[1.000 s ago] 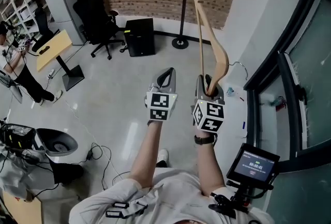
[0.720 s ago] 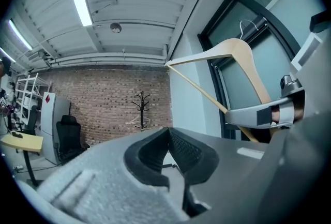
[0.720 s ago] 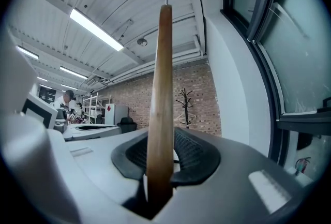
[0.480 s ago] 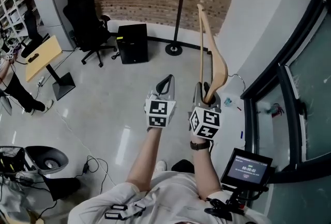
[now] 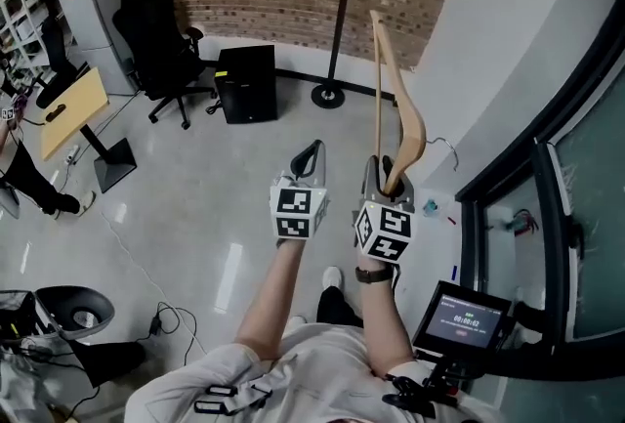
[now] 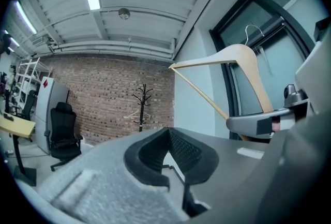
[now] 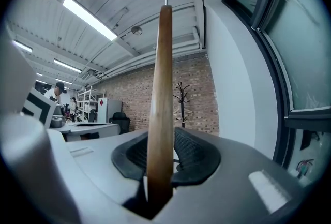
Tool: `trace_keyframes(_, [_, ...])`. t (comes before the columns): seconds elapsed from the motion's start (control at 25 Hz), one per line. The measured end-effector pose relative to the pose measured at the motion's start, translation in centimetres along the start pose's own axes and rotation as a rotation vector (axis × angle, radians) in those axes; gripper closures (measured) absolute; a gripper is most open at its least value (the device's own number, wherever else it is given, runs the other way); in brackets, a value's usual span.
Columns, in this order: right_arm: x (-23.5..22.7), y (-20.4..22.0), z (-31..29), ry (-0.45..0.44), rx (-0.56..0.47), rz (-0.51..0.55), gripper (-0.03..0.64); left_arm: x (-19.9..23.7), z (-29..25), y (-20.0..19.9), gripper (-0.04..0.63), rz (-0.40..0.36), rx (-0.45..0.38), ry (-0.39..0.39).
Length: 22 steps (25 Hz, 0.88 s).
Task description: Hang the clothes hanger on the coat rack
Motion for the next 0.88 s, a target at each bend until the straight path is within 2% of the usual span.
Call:
trace_keyframes(0.28, [-5.8, -1.5, -9.4, -0.006, -0.048, 0.012, 0.531, 0.8, -10.1, -1.6, 0.595, -0.098, -0.014, -0.050])
trace_keyframes(0.48, [-9.7, -2.3, -15.3, -0.028, -0.072, 0.011, 0.531, 0.3, -17.1, -2.6, 0.598, -0.092, -0.054, -0.039])
trace_keyframes(0.68, [-11.7, -1.3, -18.9, -0.045, -0.048, -0.003, 0.531, 0.4, -20.8, -2.7, 0.598, -0.106, -0.034, -0.070])
trace_keyframes(0.88, [-13.0, 1.4, -22.6, -0.073, 0.027, -0.056, 0.532, 0.9, -23.9, -1.2, 0.602, -0.156, -0.024, -0.020])
Point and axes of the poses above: the fingertips, and each gripper's own axes: z backward along the fingers, x to its left, y out of its underside, the point moved 9 cm from there along z, backward along the fingers, and after that the axes turned 9 degrees about z, right-handed, at the moved point
